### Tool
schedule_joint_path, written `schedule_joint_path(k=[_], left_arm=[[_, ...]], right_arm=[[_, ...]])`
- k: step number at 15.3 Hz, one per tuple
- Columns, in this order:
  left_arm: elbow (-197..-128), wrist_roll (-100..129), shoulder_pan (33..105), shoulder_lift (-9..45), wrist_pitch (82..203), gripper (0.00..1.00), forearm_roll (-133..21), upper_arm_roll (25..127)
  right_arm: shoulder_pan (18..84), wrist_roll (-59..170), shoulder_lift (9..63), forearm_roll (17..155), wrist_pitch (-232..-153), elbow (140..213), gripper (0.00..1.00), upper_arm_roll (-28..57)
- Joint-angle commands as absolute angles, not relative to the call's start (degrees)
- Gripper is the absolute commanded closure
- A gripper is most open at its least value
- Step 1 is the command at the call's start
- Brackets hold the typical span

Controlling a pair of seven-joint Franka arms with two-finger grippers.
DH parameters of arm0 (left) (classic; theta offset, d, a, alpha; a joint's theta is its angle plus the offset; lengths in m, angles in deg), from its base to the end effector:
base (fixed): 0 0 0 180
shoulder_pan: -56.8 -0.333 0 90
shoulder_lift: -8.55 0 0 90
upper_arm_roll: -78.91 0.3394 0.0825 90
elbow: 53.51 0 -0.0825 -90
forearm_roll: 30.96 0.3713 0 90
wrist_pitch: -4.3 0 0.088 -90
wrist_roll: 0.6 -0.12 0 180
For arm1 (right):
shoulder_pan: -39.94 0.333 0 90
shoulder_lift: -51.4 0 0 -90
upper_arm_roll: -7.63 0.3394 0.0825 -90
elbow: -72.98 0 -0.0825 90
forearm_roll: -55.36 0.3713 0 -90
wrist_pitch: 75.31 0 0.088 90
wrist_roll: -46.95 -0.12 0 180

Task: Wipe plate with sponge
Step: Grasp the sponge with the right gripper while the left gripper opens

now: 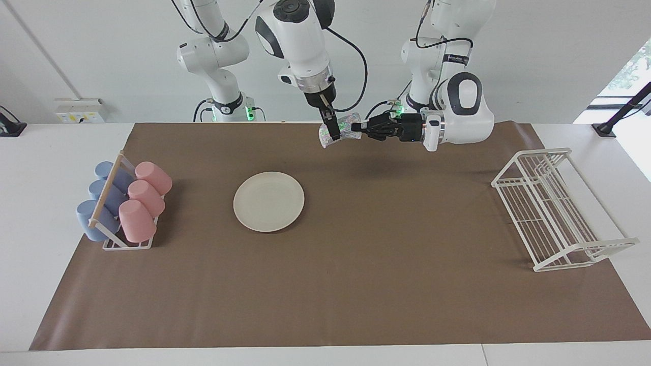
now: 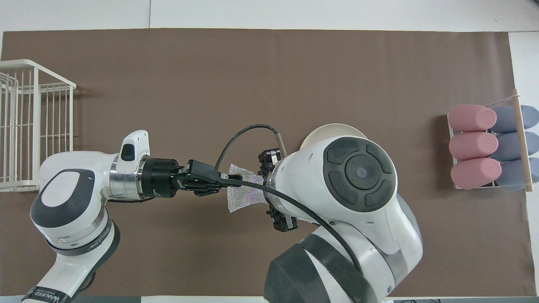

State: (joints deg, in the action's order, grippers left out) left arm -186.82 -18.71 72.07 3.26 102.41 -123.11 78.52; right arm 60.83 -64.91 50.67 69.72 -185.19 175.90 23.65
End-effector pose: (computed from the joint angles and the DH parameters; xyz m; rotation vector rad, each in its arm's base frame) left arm 0.4321 -0.2316 0.4538 1.6331 0.1701 -0.3718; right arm 0.4424 0.3570 0.5570 -2.2789 1.8829 0.3054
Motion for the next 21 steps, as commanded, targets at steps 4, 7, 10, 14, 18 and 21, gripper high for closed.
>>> schedule_joint_path(k=[4, 7, 10, 14, 18, 21], left_arm=[[-188.34, -20.02, 73.06, 2.05, 103.44, 1.00, -124.30, 79.09], [-188.34, -20.11, 73.23, 2.05, 103.70, 1.00, -124.13, 79.00], [-188.34, -20.11, 73.85, 2.05, 103.97, 1.00, -123.95, 79.00], [-188.16, -18.71, 73.76, 1.61, 104.06, 0.00, -123.34, 79.00], [-185.88, -13.18, 72.36, 0.64, 106.95, 0.00, -113.53, 79.26], [-182.29, -8.09, 70.34, 0.11, 107.13, 0.00, -103.34, 79.44]], right_arm=[[60.24, -67.74, 51.40, 70.92, -187.37, 177.22, 1.00, 24.06], [60.24, -67.92, 51.31, 70.92, -187.45, 176.96, 1.00, 23.97], [60.15, -67.83, 51.31, 71.00, -187.37, 177.13, 1.00, 23.97], [59.45, -68.01, 51.49, 70.83, -187.46, 177.65, 1.00, 23.80], [53.66, -63.20, 53.86, 69.95, -187.98, 185.37, 1.00, 23.54], [48.65, -59.23, 54.48, 69.51, -194.37, 191.18, 1.00, 23.53]])
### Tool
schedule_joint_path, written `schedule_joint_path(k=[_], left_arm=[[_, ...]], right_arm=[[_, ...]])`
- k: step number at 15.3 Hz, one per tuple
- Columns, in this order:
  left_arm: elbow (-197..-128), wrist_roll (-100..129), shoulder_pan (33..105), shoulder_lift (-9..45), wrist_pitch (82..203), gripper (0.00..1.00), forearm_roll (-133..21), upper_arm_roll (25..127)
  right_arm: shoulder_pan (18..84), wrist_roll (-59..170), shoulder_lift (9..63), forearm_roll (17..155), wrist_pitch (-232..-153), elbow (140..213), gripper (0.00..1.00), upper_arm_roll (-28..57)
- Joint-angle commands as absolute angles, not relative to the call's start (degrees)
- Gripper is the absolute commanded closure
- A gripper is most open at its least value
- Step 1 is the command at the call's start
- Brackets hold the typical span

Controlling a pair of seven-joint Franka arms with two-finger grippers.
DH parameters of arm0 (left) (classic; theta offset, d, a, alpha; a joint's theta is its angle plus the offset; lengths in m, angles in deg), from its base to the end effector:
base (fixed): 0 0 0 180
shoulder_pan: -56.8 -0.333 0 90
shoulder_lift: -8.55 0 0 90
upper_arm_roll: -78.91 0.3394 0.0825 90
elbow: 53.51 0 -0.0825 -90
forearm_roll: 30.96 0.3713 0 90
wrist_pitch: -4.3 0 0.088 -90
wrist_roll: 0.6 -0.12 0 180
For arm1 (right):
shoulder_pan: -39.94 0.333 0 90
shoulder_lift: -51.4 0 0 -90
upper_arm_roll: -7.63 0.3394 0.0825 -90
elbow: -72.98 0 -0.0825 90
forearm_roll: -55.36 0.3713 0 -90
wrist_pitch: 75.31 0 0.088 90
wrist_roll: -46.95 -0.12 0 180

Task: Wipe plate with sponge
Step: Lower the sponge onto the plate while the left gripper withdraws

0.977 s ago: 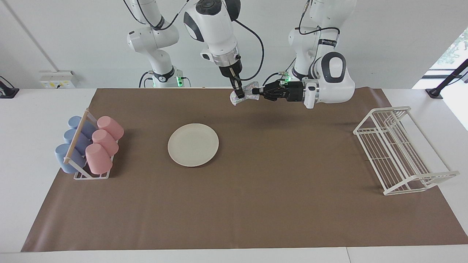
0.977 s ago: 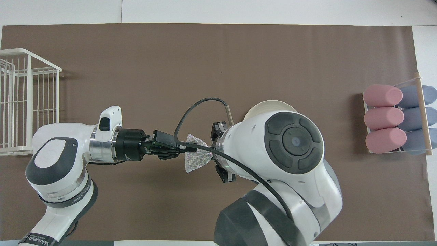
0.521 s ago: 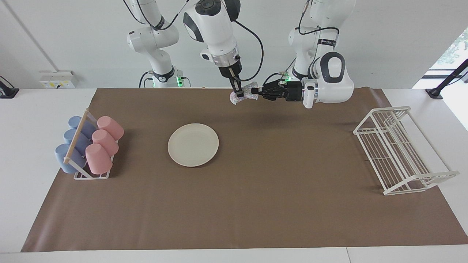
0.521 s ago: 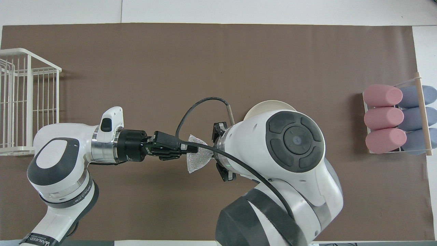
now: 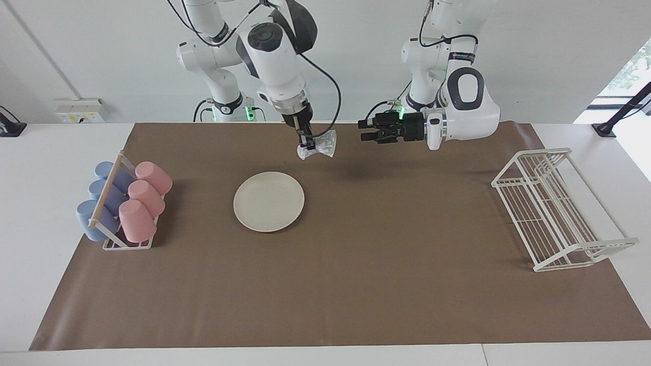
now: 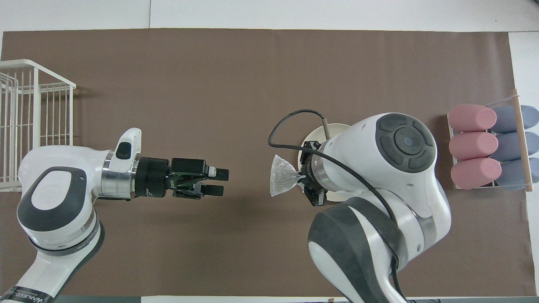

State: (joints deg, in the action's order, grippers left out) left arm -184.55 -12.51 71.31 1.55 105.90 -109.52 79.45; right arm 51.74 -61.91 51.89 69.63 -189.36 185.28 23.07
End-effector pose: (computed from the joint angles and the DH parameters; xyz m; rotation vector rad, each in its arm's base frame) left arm 0.4371 -0.2095 0.4624 1.8565 0.1618 -0.3767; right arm 0.4792 0.2675 0.4972 -2.1771 2.0734 0.2961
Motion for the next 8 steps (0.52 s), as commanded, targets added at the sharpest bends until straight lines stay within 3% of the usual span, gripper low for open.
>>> schedule_joint_path(k=[1, 8], left_arm=[[-180.36, -5.20, 70.07, -0.15, 107.57, 0.00, -98.77, 79.44], [-166.74, 8.80, 66.91, -0.07, 103.37, 0.00, -69.60, 79.44]], right_arm=[[46.90, -57.74, 54.39, 69.51, -197.18, 192.85, 1.00, 23.62], [44.86, -51.75, 51.06, 69.42, -213.26, 203.22, 1.00, 23.62]])
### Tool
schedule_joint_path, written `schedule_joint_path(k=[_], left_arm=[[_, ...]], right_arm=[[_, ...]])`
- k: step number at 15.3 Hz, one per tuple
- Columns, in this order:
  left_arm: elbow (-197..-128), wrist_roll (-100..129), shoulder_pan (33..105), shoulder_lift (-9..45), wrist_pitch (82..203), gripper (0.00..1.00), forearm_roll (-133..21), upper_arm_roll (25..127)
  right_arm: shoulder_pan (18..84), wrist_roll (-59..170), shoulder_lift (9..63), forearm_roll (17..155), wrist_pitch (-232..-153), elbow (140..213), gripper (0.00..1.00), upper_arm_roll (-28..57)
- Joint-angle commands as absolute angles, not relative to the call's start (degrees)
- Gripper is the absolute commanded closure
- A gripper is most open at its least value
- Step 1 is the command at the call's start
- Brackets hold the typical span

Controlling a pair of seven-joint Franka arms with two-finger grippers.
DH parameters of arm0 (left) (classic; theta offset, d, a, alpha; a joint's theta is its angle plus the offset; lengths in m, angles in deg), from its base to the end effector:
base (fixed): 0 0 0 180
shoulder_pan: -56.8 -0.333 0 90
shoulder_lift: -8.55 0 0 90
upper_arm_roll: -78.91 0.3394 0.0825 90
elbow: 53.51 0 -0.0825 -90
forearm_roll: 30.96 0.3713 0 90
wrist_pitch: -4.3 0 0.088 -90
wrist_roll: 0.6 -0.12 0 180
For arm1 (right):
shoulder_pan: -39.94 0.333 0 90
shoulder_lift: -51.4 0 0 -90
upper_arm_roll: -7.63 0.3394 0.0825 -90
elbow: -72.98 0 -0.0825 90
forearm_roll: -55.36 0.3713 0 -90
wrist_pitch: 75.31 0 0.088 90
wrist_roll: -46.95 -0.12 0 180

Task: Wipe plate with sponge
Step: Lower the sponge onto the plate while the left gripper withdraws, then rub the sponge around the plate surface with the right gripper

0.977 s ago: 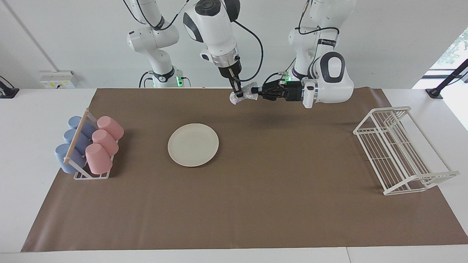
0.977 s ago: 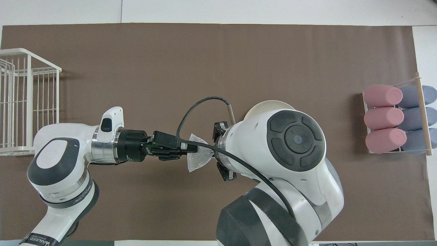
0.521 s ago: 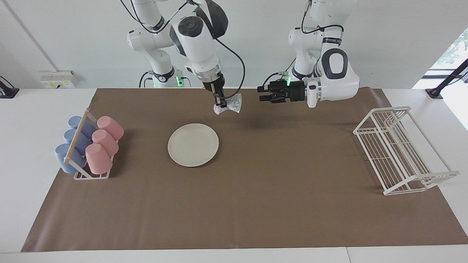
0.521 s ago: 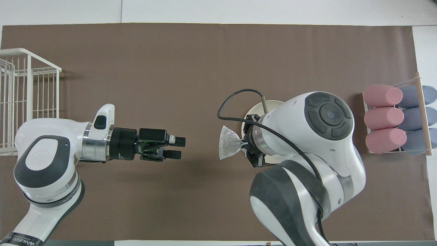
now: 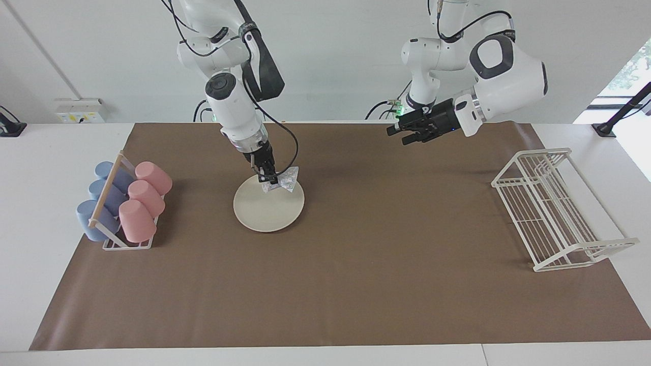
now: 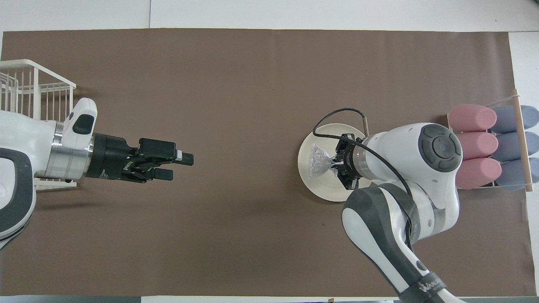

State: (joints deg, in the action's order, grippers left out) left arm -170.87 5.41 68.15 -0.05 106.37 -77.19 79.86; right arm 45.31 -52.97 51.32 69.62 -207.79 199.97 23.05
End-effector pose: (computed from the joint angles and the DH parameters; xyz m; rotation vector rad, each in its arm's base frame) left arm 0.4712 -0.1587 0.5392 2.3652 0.1771 -0.2760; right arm 0.4915 0.1942 0.4039 -2.1240 2.0616 0.1783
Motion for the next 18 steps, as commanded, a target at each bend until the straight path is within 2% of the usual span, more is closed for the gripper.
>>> schedule_joint_path(k=[1, 3, 7, 11, 18], left_arm=[[-164.71, 9.07, 66.47, 0.02, 101.18, 0.00, -65.20, 79.44], [-161.28, 9.07, 66.03, -0.06, 97.57, 0.00, -57.11, 79.44], [-154.95, 8.72, 66.03, -0.06, 89.57, 0.00, -42.07, 79.35], [-151.35, 8.46, 66.20, -0.15, 87.10, 0.00, -32.13, 79.09], [-151.33, 8.98, 65.94, -0.42, 87.89, 0.00, -30.61, 79.53]], right_arm=[[44.77, -51.75, 51.14, 69.42, -217.91, 205.84, 1.00, 23.62], [44.77, -50.79, 51.66, 69.42, -223.47, 209.63, 1.00, 23.62], [42.23, -47.54, 51.66, 69.51, -224.11, 210.62, 1.00, 23.62], [41.08, -45.77, 50.53, 69.51, -225.07, 211.23, 1.00, 23.62], [41.87, -46.12, 50.00, 69.68, -227.44, 211.23, 1.00, 23.97]])
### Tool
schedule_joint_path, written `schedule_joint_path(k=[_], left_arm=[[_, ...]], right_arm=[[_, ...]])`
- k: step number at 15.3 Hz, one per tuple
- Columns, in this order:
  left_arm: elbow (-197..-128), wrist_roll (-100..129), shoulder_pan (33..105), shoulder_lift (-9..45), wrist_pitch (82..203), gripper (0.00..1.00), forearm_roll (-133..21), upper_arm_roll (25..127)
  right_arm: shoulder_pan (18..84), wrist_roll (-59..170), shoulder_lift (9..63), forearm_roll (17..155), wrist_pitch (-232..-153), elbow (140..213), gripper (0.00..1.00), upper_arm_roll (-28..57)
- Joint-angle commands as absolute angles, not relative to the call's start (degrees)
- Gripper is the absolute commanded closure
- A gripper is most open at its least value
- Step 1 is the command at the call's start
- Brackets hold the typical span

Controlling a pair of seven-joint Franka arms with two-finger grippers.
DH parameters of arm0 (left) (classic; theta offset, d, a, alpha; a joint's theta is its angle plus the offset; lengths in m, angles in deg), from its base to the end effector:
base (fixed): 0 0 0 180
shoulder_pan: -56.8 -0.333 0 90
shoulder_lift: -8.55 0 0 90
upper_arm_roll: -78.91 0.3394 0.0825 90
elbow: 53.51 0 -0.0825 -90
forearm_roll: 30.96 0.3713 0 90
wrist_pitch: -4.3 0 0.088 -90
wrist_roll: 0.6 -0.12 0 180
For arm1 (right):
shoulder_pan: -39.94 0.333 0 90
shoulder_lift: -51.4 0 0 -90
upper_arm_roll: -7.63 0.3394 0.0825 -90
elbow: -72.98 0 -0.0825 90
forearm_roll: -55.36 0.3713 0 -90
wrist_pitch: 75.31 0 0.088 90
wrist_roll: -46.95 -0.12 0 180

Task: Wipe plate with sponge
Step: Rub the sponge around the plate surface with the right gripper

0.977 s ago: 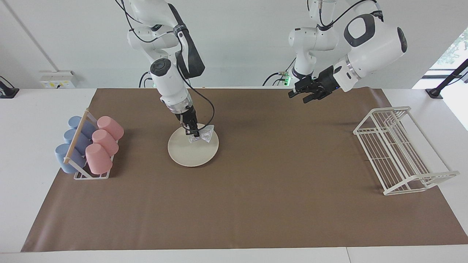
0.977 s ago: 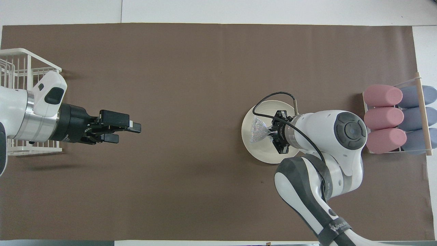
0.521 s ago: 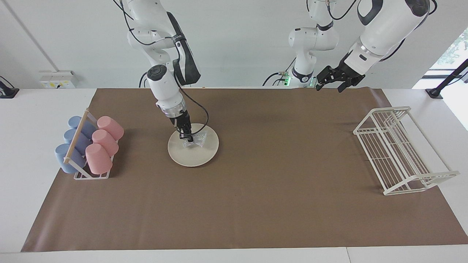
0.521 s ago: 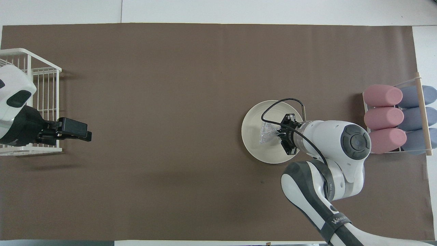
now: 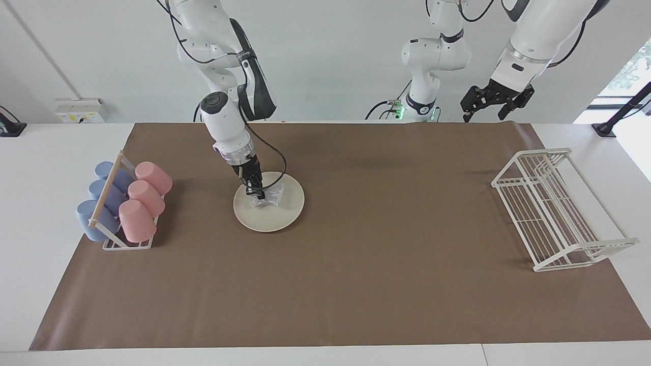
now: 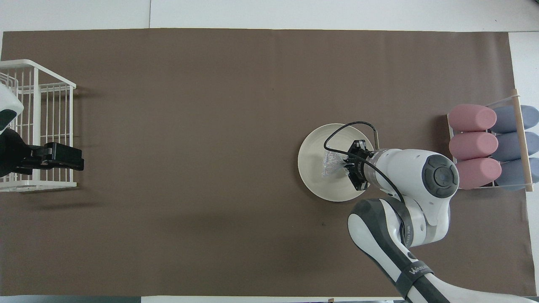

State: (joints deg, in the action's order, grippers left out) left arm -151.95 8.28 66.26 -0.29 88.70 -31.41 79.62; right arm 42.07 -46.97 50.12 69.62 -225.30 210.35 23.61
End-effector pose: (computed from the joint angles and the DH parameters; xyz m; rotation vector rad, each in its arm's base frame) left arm 0.4712 -0.0730 0.6387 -3.1340 -0.0025 0.1430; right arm 0.4830 0.1536 0.3460 -2.0902 2.0012 0.0225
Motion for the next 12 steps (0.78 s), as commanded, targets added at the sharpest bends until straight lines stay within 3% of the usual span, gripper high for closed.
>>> schedule_joint_path(k=[1, 6, 12], left_arm=[[-151.33, 8.90, 65.94, -0.42, 87.97, 0.00, -30.61, 79.53], [-151.51, 9.07, 65.94, -0.86, 87.62, 0.00, -30.61, 79.53], [-151.69, 9.07, 66.03, -1.21, 87.45, 0.00, -30.61, 79.44]], right_arm=[[41.96, -46.30, 48.95, 69.68, -228.05, 211.06, 1.00, 23.97], [44.42, -46.56, 45.52, 70.39, -230.70, 210.62, 1.00, 23.97], [43.20, -45.95, 45.07, 69.78, -230.43, 210.79, 1.00, 23.45]])
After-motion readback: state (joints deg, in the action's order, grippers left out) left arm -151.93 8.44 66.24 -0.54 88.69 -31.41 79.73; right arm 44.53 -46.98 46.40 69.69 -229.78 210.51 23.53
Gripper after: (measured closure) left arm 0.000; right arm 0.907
